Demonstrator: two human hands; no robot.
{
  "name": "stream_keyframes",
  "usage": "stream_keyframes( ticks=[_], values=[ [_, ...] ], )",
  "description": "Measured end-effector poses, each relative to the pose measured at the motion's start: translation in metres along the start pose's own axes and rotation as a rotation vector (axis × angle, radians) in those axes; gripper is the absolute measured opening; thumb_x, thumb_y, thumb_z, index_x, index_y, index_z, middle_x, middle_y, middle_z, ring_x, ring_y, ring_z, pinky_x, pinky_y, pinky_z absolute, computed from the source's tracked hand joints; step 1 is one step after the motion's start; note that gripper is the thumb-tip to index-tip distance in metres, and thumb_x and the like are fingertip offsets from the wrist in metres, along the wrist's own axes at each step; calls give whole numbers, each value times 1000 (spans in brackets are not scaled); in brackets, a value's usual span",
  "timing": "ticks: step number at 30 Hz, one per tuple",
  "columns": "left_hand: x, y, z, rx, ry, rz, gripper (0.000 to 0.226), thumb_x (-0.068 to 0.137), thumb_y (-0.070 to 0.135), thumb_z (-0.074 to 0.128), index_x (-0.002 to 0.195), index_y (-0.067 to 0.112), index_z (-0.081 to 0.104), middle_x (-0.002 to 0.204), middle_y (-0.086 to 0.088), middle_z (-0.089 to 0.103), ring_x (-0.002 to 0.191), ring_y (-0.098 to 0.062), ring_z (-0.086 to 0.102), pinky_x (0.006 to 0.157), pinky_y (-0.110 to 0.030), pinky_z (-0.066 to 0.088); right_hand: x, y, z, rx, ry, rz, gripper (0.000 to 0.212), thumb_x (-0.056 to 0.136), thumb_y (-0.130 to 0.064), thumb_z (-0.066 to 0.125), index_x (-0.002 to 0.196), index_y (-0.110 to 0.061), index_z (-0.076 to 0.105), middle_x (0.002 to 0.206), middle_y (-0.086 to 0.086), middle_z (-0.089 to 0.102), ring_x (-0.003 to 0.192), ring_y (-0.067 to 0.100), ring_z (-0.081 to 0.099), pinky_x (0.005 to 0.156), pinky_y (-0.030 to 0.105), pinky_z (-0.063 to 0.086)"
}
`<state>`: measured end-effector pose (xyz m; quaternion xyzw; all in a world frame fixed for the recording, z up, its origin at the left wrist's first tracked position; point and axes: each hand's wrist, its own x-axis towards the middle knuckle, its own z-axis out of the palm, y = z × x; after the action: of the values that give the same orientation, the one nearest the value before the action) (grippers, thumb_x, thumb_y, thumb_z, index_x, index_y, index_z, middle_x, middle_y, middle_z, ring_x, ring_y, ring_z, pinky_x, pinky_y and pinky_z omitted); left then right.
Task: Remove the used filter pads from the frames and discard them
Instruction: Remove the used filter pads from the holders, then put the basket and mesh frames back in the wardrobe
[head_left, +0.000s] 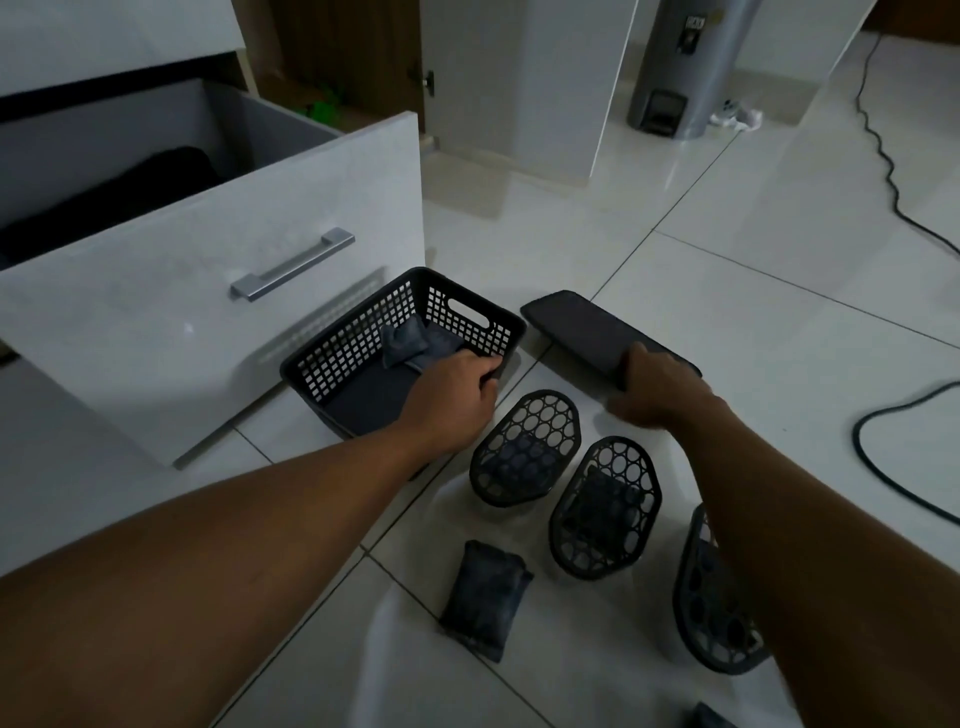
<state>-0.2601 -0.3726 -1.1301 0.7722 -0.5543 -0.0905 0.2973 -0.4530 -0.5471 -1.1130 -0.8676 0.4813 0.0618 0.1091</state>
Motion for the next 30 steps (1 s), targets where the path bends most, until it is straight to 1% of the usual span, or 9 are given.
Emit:
stream_keyframes(
  ticks=[4,7,10,14,17,19,22,26,30],
  values=[
    [0,3,-5,37,-16,9,27,98,22,50,118,11,65,105,-8,64,93,-25,62,79,-42,53,-14,11,-27,18,282,54,26,91,-13,54,117,-16,56,95,10,62,81,29,63,75,47,58],
    [0,3,-17,39,-108,-29,28,98,24,49,119,13,64,101,-7,68,92,-26,64,79,-42,55,-30,13,-49,149,376,85,22,89,-6,53,109,-14,58,92,11,61,78,31,61,73,46,57],
    [-2,8,-28,58,-246,-88,39,98,26,47,136,21,54,116,-8,66,103,-30,63,89,-47,53,-46,4,-71,327,505,42,22,94,-6,48,112,-7,60,106,14,60,84,29,57,70,41,51],
    [-12,12,-37,48,-306,-150,22,94,18,48,106,8,61,99,-10,66,89,-27,62,78,-37,53,-71,-34,-88,803,652,68,27,98,-8,42,122,-6,55,108,8,59,95,25,57,77,38,49],
    [-20,23,-47,-58,-278,-212,18,95,13,45,89,3,59,85,-9,61,81,-26,58,63,-31,41,-81,-72,-78,1194,585,107,39,97,-5,45,136,-10,45,125,9,58,110,24,58,93,38,52],
    [-21,24,-54,-200,-206,-325,25,97,13,38,94,2,60,94,-15,61,88,-28,58,74,-35,44,-85,-97,-64,1332,517,115,51,95,-1,45,143,-15,36,131,10,56,115,27,58,96,43,53],
    [-25,16,-73,-557,86,-588,45,92,35,31,99,4,64,100,-16,69,88,-30,66,76,-39,53,-90,-133,-44,1478,441,208,56,92,0,46,143,-19,34,128,8,57,113,31,61,91,49,55],
    [-32,1,-103,-488,390,-656,51,95,35,27,102,-1,63,105,-14,65,94,-31,61,82,-39,50,-96,-165,-23,1564,348,294,44,87,3,48,127,-15,46,112,9,62,100,30,64,83,44,58],
    [-45,-33,-125,-235,374,-609,35,97,31,42,93,6,66,92,-11,66,86,-30,62,68,-34,42,-112,-189,-4,1294,240,257,22,90,-9,60,111,-9,52,94,8,63,81,25,64,71,38,57]
  ],
)
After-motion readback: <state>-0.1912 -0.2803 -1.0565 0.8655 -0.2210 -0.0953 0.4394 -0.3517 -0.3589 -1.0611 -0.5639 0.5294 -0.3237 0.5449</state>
